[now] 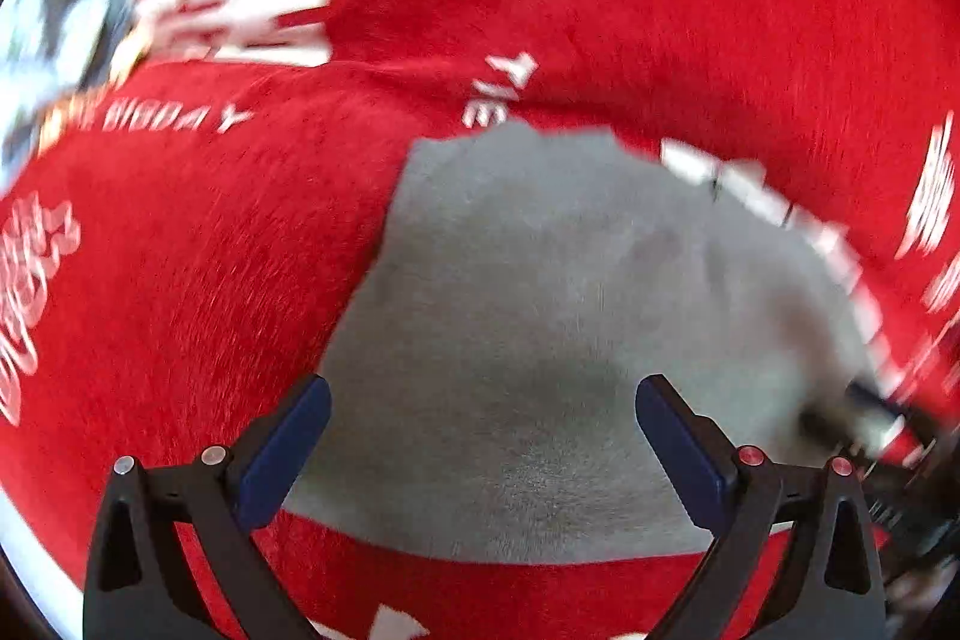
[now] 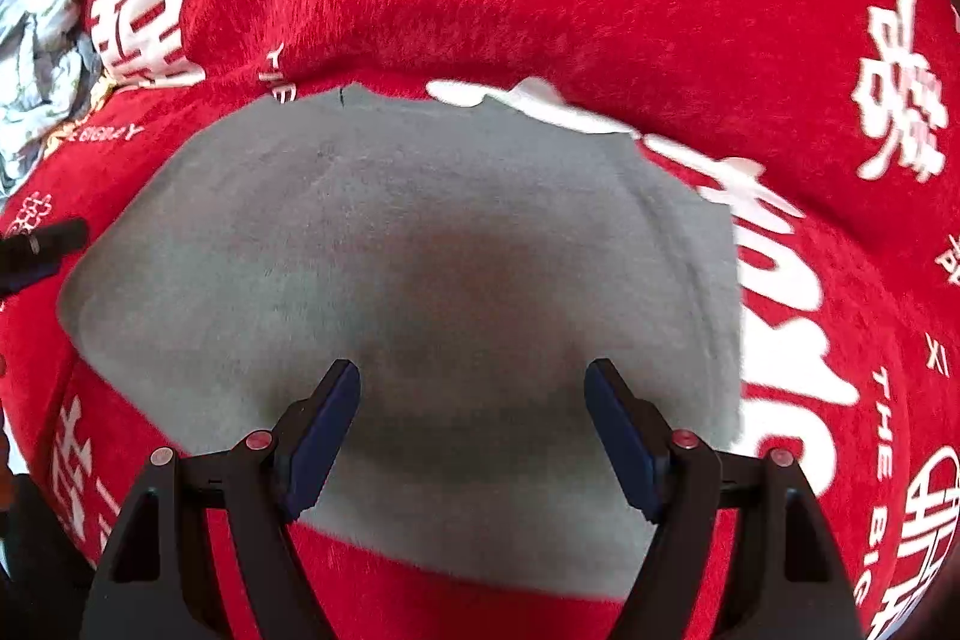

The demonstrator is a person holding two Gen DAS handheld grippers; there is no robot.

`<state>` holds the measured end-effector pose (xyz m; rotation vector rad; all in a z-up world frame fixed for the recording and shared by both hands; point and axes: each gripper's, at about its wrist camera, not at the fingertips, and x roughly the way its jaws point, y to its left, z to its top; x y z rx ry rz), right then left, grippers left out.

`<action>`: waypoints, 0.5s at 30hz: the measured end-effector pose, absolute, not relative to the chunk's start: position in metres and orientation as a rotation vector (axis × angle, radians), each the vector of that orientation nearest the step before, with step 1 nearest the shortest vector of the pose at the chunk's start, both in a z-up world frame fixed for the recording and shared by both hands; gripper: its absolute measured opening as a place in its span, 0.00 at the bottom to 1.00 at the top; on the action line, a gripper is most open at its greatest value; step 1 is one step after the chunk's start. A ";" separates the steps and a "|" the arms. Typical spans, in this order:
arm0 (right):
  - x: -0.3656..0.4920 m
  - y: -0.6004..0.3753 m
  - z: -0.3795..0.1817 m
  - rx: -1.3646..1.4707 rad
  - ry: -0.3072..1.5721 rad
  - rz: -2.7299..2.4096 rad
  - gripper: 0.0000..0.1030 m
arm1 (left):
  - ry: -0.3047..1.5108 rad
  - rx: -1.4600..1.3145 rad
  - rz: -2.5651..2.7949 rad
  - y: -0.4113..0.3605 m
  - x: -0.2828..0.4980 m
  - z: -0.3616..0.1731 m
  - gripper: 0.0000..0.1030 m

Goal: Fold small clothes

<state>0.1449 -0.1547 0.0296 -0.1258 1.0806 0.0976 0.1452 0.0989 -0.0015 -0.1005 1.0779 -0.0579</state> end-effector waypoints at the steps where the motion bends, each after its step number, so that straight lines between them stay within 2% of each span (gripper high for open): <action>1: 0.148 -0.153 0.024 -0.138 1.088 0.095 0.78 | 1.092 -0.051 -0.059 0.091 0.147 -0.007 0.99; 4: 0.146 -0.163 0.022 -0.116 1.079 0.119 0.78 | 1.131 0.082 -0.032 0.080 0.147 -0.025 0.99; 12: 0.124 -0.231 0.036 -0.042 1.060 0.064 0.78 | 1.078 0.031 -0.028 0.117 0.147 -0.013 0.99; 15: 0.128 -0.228 0.049 -0.049 1.030 0.020 0.79 | 1.098 -0.080 -0.059 0.135 0.160 -0.015 0.99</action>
